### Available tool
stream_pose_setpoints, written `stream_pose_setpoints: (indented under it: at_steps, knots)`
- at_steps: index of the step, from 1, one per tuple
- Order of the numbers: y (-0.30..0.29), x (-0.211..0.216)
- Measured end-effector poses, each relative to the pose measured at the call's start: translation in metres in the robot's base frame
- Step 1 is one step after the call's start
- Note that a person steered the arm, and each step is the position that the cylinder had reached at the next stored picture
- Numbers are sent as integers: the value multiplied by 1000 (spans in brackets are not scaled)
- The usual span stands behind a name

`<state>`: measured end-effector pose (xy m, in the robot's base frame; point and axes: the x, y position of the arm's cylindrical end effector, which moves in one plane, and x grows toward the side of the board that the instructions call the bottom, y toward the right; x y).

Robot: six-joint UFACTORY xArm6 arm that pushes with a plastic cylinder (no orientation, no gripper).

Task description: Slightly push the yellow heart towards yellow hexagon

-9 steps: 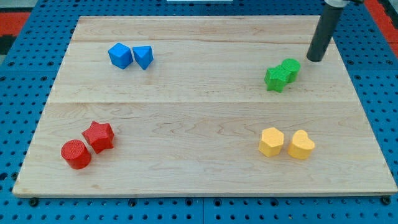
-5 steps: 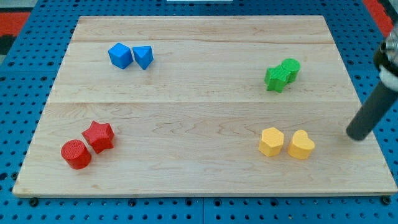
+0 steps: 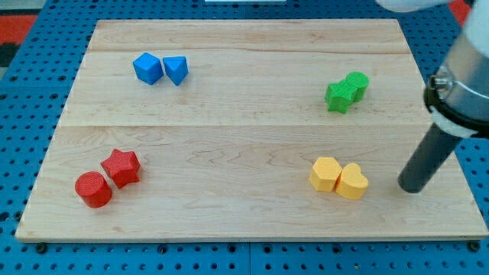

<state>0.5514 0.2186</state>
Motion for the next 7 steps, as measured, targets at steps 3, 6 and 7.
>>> stream_pose_setpoints:
  at_steps: [3,6,7]
  knots:
    - [13,-3]
    - [-126,-77]
    - [-195,-86]
